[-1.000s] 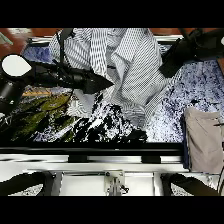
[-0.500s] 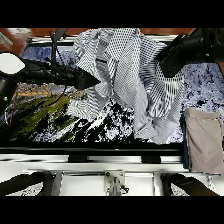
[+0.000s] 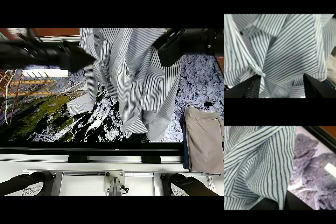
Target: Fold the shirts.
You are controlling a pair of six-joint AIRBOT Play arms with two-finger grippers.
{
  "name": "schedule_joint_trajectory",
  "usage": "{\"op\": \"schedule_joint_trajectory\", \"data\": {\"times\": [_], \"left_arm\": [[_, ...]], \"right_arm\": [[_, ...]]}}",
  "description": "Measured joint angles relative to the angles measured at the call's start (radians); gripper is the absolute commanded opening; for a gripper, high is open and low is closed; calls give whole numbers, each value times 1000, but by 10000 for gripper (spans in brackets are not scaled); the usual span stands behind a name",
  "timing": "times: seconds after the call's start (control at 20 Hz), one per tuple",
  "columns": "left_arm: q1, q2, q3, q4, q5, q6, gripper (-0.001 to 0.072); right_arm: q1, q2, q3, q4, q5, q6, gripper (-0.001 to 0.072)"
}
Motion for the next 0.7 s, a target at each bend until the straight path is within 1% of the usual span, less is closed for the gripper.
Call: {"op": "schedule_joint_trajectory", "data": {"times": [0.15, 0.3, 0.4, 0.55, 0.6, 0.7], "left_arm": [[28, 1, 103, -5, 13, 2, 620], [42, 0, 154, -5, 40, 2, 618], [45, -2, 170, -5, 52, 1, 618], [48, -2, 180, -4, 63, -8, 618], [49, -3, 182, -3, 63, -9, 618], [49, -3, 184, -3, 65, -12, 617]], "right_arm": [[0, 2, 0, -42, -82, 37, 72], [0, 10, 3, -161, -184, 127, 72], [0, 13, 17, -323, -237, 235, 72], [-32, 16, 59, -587, -270, 411, 73], [-61, 16, 78, -651, -277, 464, 73], [-142, 16, 111, -734, -270, 546, 73]]}}
